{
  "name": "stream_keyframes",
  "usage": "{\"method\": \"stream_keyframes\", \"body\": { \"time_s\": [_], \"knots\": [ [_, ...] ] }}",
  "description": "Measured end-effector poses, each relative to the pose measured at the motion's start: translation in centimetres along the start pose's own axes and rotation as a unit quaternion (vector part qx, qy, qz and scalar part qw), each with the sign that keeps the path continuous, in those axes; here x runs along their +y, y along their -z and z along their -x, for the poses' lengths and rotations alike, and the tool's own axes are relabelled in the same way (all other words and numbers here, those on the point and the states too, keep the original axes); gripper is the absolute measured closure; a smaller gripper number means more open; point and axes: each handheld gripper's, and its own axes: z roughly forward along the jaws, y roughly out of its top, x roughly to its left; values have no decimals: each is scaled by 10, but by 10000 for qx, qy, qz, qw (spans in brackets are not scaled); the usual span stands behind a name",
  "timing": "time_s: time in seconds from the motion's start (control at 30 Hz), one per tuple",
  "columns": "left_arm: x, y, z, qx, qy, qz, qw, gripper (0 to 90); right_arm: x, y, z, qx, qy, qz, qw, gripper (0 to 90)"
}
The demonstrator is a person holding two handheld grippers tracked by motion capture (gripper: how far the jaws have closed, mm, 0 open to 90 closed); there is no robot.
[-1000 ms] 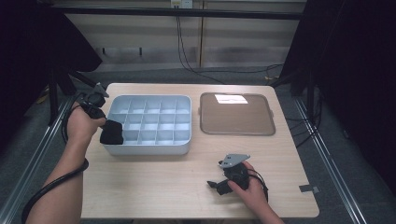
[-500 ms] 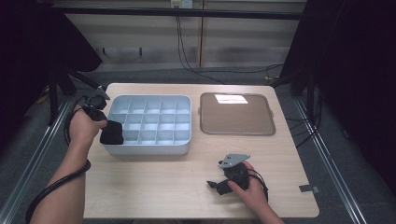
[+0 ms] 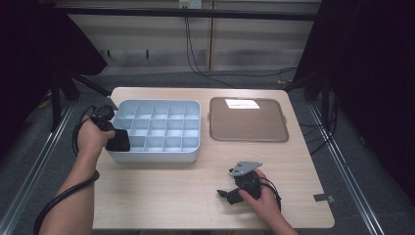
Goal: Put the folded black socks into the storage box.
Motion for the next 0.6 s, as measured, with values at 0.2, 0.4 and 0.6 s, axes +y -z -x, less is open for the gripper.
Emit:
{"method": "stream_keyframes", "body": {
  "time_s": [0.2, 0.4, 0.6],
  "knots": [
    [-2, -6, 0, -44, 31, -55, 10000, 900, 0, 0, 0, 1, 1, 12, 10000, 122],
    [-4, -10, -1, -70, 46, -100, 9999, 900, 0, 0, 0, 1, 0, 9, 10000, 122],
    [-2, -1, 0, -27, -12, -62, 10000, 900, 0, 0, 0, 1, 1, 12, 10000, 122]
  ]
}}
